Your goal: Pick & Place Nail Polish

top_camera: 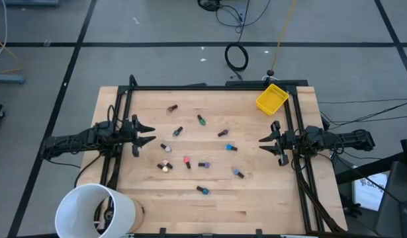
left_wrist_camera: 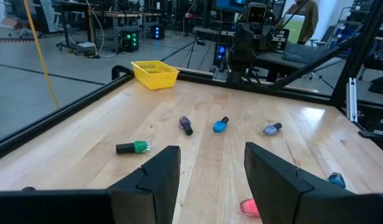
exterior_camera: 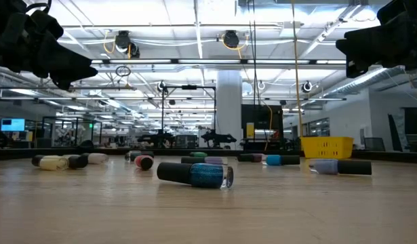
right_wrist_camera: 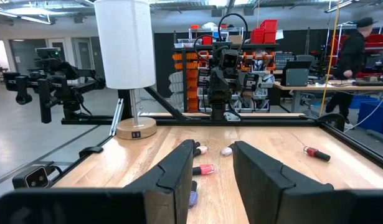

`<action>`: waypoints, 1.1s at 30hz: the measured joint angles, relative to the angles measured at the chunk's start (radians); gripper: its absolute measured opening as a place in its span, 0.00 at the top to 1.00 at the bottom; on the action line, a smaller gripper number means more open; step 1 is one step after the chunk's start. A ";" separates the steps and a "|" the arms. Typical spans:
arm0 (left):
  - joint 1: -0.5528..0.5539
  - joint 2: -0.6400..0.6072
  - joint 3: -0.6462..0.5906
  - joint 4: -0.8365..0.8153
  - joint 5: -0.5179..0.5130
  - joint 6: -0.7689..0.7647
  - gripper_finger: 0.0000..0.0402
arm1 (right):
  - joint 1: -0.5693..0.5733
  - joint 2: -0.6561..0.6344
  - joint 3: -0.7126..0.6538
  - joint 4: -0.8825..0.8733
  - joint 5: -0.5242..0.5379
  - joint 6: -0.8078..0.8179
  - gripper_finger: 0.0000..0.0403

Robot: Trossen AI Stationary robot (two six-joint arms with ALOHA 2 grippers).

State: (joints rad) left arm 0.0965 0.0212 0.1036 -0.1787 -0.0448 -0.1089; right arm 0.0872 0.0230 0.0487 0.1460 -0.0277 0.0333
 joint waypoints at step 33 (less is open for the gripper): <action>0.000 0.000 0.000 0.000 0.000 0.000 0.56 | 0.000 0.000 0.000 0.124 0.000 0.204 0.74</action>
State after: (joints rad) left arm 0.0966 0.0214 0.1036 -0.1787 -0.0448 -0.1085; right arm 0.0870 0.0227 0.0486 0.2701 -0.0277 0.2373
